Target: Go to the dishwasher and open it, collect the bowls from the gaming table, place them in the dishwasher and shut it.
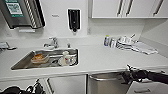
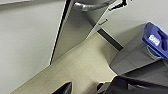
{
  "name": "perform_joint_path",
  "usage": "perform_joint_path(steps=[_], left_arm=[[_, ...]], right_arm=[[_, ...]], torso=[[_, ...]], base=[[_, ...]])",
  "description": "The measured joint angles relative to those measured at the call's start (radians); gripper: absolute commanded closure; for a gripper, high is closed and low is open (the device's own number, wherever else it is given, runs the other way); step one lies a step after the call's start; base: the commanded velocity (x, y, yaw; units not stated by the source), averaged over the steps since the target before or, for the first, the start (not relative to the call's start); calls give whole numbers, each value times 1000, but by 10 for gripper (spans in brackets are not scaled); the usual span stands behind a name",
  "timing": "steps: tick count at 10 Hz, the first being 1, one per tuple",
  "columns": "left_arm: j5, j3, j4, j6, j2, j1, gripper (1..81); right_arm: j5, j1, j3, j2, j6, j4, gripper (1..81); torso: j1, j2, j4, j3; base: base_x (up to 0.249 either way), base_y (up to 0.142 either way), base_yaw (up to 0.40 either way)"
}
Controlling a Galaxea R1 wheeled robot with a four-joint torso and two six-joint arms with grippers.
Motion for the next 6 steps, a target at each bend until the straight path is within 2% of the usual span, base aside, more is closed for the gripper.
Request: perform_joint_path(steps=[6], left_arm=[[0,-4,1,0,13,6,10]], right_arm=[[-54,-36,-156,88,56,-10,10]], torso=[[0,0,0,0]], base=[[0,0,0]])
